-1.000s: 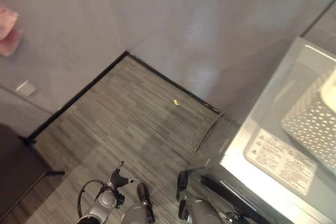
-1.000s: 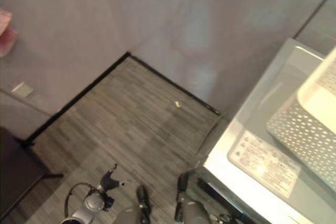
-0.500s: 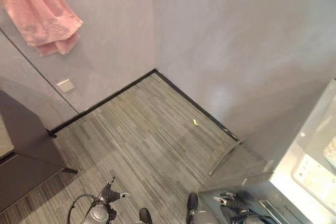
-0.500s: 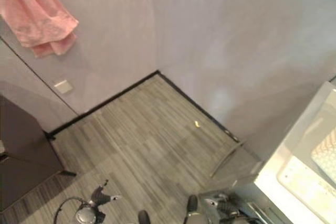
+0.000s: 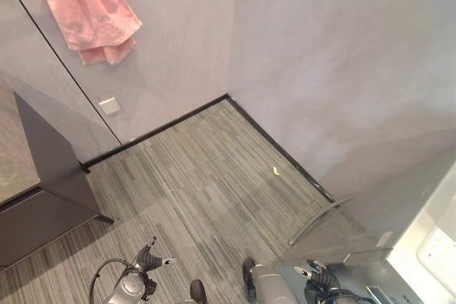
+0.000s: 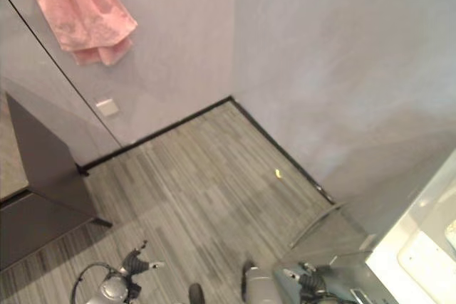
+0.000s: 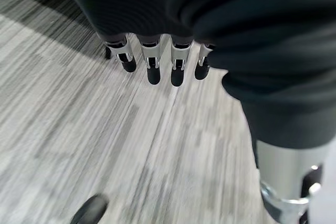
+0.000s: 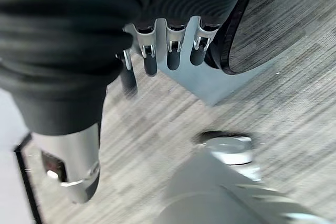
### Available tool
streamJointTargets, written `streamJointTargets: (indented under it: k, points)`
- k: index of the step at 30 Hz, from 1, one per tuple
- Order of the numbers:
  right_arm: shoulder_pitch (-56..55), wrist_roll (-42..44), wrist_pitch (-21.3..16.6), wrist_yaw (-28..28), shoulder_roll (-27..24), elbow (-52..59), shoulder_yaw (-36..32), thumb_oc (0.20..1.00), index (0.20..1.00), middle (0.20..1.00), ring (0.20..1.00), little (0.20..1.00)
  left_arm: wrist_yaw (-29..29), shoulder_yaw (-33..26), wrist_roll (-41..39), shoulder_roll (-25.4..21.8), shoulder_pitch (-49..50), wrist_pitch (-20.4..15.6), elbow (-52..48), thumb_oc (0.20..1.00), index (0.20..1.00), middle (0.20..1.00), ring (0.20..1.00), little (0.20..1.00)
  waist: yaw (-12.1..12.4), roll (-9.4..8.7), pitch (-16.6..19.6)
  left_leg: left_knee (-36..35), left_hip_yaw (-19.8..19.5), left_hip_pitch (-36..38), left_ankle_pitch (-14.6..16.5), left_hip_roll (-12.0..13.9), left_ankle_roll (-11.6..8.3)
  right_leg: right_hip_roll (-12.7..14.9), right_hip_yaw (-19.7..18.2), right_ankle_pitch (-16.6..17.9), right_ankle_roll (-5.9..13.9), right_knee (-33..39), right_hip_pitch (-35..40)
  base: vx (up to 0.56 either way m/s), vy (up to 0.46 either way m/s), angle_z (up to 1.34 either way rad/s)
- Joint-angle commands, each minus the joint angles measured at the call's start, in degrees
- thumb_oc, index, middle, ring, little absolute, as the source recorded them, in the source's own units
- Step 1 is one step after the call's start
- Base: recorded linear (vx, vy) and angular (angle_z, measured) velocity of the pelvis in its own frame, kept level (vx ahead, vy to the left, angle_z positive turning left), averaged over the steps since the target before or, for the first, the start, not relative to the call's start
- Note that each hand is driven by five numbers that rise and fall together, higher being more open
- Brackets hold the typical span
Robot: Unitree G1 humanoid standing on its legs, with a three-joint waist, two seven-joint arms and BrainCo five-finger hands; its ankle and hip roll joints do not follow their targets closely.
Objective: Put brush and paste in cup on sink, flatten towel.
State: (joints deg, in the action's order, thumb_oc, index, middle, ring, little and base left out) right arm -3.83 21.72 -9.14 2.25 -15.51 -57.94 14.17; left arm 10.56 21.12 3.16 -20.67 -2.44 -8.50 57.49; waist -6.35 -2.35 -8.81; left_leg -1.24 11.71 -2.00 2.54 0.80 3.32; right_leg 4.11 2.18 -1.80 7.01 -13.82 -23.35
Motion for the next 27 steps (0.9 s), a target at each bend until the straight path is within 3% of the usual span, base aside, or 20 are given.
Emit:
streamJointTargets:
  k: [1,6,11,12,13,14,15,17,18,21,23,24,25,27]
  points:
    - [1.83,1.77,-2.51,2.42,-2.67,0.84,-2.53,1.000,1.000,1.000,1.000,1.000,0.45,-1.45,-0.47,-0.63,-3.03,-1.09,-1.70,1.000,1.000,1.000,1.000,1.000,-2.26,1.21,-1.09,1.46,-0.62,2.23,3.64,-3.23,-2.20,0.19,0.18,7.00,1.25,4.37,1.60,0.21,-0.073,0.25]
    - [1.82,1.16,-2.07,2.29,-2.56,0.58,-2.71,1.000,1.000,1.000,1.000,1.000,0.39,-1.61,-0.89,0.15,-3.49,-1.03,0.68,1.000,1.000,1.000,1.000,1.000,-3.15,1.06,-1.30,2.36,-3.88,7.15,6.95,-2.81,-3.38,2.01,-2.49,10.68,2.32,8.96,-0.46,0.31,-0.147,0.30]
    - [1.54,0.46,-2.00,2.30,-3.21,-1.68,-2.58,1.000,1.000,1.000,1.000,1.000,-0.17,-0.62,-0.92,1.04,-3.50,-0.75,1.83,1.000,1.000,1.000,1.000,1.000,-4.01,1.70,0.96,3.75,-6.82,10.02,6.87,-0.17,-4.90,-1.56,-3.54,8.93,0.75,4.56,0.32,0.43,-0.298,0.11]
    - [1.44,-0.23,-2.27,1.91,-4.14,-1.17,-1.76,1.000,1.000,1.000,1.000,1.000,-0.53,0.05,-1.02,1.46,-3.75,-0.76,2.02,1.000,1.000,1.000,1.000,1.000,-4.30,2.66,1.76,10.74,-6.99,8.50,1.42,2.79,-7.80,-4.17,-1.63,6.23,-1.55,4.20,2.95,0.34,-0.300,0.53]
    - [1.45,-0.23,-2.27,1.91,-4.11,-1.17,-1.75,1.000,1.000,1.000,1.000,1.000,-0.53,0.04,-1.02,1.43,-3.76,-0.77,2.03,1.000,1.000,1.000,1.000,1.000,-4.35,2.55,1.87,10.69,-7.03,8.35,1.26,2.67,-7.79,-4.04,-1.65,6.37,-1.54,4.33,2.86,0.44,-0.436,0.53]
    - [1.59,-0.62,-2.51,1.89,-4.41,-0.80,-1.32,1.000,1.000,1.000,1.000,1.000,-0.60,0.23,-0.85,1.51,-4.09,-0.82,2.20,1.000,1.000,1.000,1.000,1.000,-4.04,2.39,1.69,17.51,-6.73,5.59,-3.30,4.25,-8.96,-4.77,-1.20,5.77,-2.71,5.41,4.77,0.20,-0.282,0.25]
    - [1.85,-0.56,-2.69,1.94,-4.86,-0.27,-1.05,1.000,1.000,1.000,1.000,1.000,-0.44,0.30,-1.03,1.37,-4.41,-0.81,1.78,1.000,1.000,1.000,1.000,1.000,-3.77,1.34,1.40,24.86,-6.61,1.62,-5.48,4.47,-9.23,-4.66,-0.96,5.56,-3.72,6.73,6.29,0.29,-0.384,0.14]
    - [1.99,0.22,-2.93,1.99,-5.57,0.53,-0.61,1.000,1.000,1.000,1.000,1.000,-0.02,1.04,-1.57,1.15,-5.39,-0.97,1.16,1.000,1.000,1.000,1.000,1.000,-2.97,0.00,-0.15,29.96,-5.84,-2.61,-4.43,3.19,-8.25,-4.28,-1.18,4.66,-4.69,8.12,8.69,0.24,-0.244,-0.16]
    - [2.88,-0.12,-2.84,2.08,-6.54,0.89,0.07,1.000,1.000,1.000,1.000,1.000,0.69,1.28,-1.33,1.27,-6.36,-1.21,0.66,1.000,1.000,1.000,1.000,1.000,-1.56,-0.12,-1.64,27.19,-7.44,-7.99,-0.18,-2.53,-6.89,-4.19,-2.48,4.42,-4.36,9.22,10.85,0.19,-0.099,-0.41]
    - [3.37,1.17,-2.83,1.99,-6.29,-0.41,-0.31,1.000,1.000,1.000,1.000,1.000,0.79,0.95,-1.58,0.99,-6.06,-1.47,0.13,1.000,1.000,1.000,1.000,1.000,-0.92,-0.24,-1.54,21.68,-6.97,-11.76,2.05,-4.60,-5.33,-3.95,-3.38,3.88,-3.45,9.66,11.67,0.23,-0.037,-0.33]
    - [3.53,1.05,-2.82,1.65,-6.17,-1.27,-0.16,1.000,1.000,1.000,1.000,1.000,0.61,0.89,-1.44,0.58,-5.21,-1.73,-0.37,1.000,1.000,1.000,1.000,1.000,0.34,0.26,-1.34,14.59,-8.63,-13.88,-0.10,-4.85,-5.04,-4.75,-4.37,3.04,-3.27,9.69,12.94,0.29,0.015,-0.36]
    - [3.67,0.56,-2.83,1.71,-6.14,-1.95,0.09,1.000,1.000,1.000,1.000,1.000,0.50,0.88,-1.20,0.34,-5.14,-1.84,-0.35,1.000,1.000,1.000,1.000,1.000,0.95,0.71,-1.44,11.21,-9.13,-14.71,-2.79,-4.44,-5.49,-5.38,-4.58,2.57,-3.45,9.84,13.71,0.36,0.055,-0.60]
    - [3.91,-0.42,-2.55,1.84,-5.94,-4.05,0.16,1.000,1.000,1.000,1.000,1.000,-0.13,1.59,-0.25,0.14,-5.10,-1.87,0.09,1.000,1.000,1.000,1.000,1.000,1.36,1.06,-1.24,8.08,-6.85,-15.72,-5.99,-2.58,-6.04,-5.77,-4.61,1.50,-3.79,10.51,15.82,0.38,0.078,-0.91]
    - [4.01,-1.07,-2.15,1.91,-5.57,-5.72,-0.17,1.000,1.000,1.000,1.000,1.000,-0.36,1.98,0.44,-0.10,-5.04,-1.75,0.35,1.000,1.000,1.000,1.000,1.000,1.57,0.97,-0.93,8.37,-4.05,-15.63,-6.47,-1.33,-5.98,-5.71,-4.83,0.21,-3.99,10.18,17.17,0.40,0.151,-0.60]
